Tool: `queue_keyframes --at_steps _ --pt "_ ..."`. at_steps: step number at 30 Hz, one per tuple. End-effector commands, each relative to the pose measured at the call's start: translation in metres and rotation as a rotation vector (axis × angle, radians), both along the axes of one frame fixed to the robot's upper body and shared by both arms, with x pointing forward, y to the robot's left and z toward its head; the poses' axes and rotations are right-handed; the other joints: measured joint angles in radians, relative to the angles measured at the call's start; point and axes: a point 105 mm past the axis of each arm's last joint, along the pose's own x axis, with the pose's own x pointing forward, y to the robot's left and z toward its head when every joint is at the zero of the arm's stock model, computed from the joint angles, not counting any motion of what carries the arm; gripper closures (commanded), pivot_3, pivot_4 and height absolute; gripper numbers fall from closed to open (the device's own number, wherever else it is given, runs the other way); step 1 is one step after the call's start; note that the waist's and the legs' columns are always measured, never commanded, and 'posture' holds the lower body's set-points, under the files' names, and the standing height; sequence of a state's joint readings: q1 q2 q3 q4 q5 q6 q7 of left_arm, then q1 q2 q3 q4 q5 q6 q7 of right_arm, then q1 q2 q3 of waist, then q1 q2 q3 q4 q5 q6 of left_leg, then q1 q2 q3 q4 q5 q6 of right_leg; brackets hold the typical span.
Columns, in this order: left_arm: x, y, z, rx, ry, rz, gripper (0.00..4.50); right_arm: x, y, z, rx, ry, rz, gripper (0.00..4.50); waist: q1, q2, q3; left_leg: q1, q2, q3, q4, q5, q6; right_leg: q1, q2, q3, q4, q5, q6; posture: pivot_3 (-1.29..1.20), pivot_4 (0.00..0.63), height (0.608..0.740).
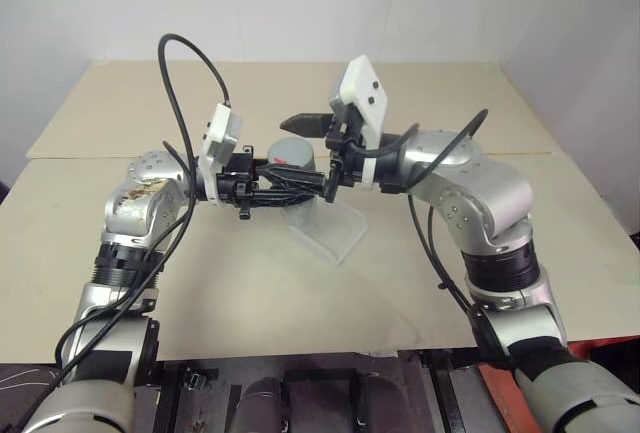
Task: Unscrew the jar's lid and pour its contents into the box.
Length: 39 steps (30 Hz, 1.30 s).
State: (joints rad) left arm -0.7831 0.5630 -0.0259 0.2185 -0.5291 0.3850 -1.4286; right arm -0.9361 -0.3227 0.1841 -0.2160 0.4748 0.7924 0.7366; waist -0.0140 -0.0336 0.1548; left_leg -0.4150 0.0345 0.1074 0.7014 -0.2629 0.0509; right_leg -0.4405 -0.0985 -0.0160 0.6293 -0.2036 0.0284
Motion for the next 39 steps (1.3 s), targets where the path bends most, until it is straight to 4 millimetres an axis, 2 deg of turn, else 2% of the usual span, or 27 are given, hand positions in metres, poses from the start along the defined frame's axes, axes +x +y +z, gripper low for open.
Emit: queue_keyframes --at_steps 1,18,30,34,39 --pt "-0.003 0.003 0.011 -0.006 -0.053 -0.011 2.59 0.0 -0.006 0.017 0.035 -0.066 -0.01 0.0 0.0 0.0 0.0 0.0 0.0 0.0 0.0 0.0 0.0 0.0 0.0 0.0 0.0 0.0 0.0 0.0 0.15 0.74" --pt "-0.008 0.014 0.011 0.015 -0.067 -0.018 2.59 0.011 -0.048 0.023 0.054 -0.053 -0.084 0.0 0.001 0.0 0.0 0.0 0.0 0.0 0.0 0.0 0.0 0.0 0.0 0.0 0.0 0.0 0.0 0.0 0.15 0.74" --pt "-0.009 0.018 0.011 0.021 -0.073 -0.01 2.59 0.014 -0.064 0.018 0.032 -0.045 -0.115 0.0 -0.001 0.0 0.0 0.0 0.0 0.0 0.0 0.0 0.001 0.0 0.0 0.0 -0.001 0.0 0.0 0.0 0.15 0.74" --pt "-0.005 0.018 0.011 0.016 -0.071 0.009 2.59 0.005 -0.067 0.022 0.024 -0.07 -0.097 0.0 0.0 0.0 0.0 0.0 0.0 0.0 0.0 -0.001 0.001 0.0 0.0 0.0 -0.001 0.0 0.0 0.0 0.15 0.74" --pt "-0.001 0.014 0.009 0.01 -0.067 0.015 2.59 -0.022 -0.055 0.032 0.048 -0.098 0.003 0.0 0.001 0.0 0.0 0.0 0.0 0.0 0.0 -0.001 0.001 0.0 0.0 0.0 -0.001 0.0 0.0 0.0 0.15 0.74"
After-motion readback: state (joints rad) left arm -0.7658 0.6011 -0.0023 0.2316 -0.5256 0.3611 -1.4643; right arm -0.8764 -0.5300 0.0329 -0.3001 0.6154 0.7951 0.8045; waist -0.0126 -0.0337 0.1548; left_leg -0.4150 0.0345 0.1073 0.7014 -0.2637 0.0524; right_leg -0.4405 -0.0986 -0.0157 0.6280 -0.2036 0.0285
